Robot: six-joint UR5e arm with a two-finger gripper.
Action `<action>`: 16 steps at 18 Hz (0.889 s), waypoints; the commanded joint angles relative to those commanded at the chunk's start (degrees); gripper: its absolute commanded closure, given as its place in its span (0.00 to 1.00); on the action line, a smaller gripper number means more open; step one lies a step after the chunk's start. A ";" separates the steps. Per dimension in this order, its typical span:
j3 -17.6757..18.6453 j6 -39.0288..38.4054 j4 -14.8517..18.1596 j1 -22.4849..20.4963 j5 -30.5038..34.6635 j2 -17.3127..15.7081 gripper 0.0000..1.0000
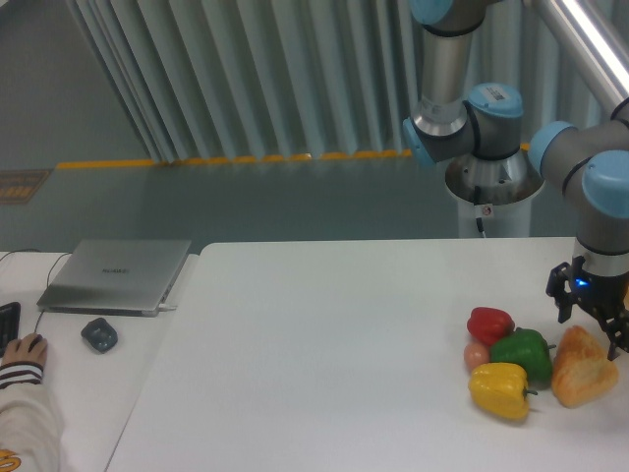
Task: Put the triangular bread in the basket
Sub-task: 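Lower the gripper onto the triangular bread beside the green pepper, then close the gripper on the triangular bread and lift it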
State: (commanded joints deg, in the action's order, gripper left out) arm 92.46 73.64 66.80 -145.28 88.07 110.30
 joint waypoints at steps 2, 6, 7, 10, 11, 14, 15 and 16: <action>0.00 0.62 0.00 0.00 0.00 0.35 0.00; 0.70 2.73 -0.44 -0.09 0.27 0.88 0.00; 0.88 2.73 -0.53 -0.09 0.26 0.97 0.00; 1.49 2.91 -0.70 -0.09 0.35 1.41 0.00; 1.58 2.82 -0.79 0.00 0.35 1.50 0.00; 1.85 3.43 -0.70 0.00 1.48 1.93 0.46; 1.85 3.44 -0.70 0.17 2.45 2.02 0.59; 1.85 3.44 -0.79 0.18 3.16 2.03 0.68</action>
State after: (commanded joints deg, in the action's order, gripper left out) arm 94.31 77.08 66.01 -145.11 91.22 112.32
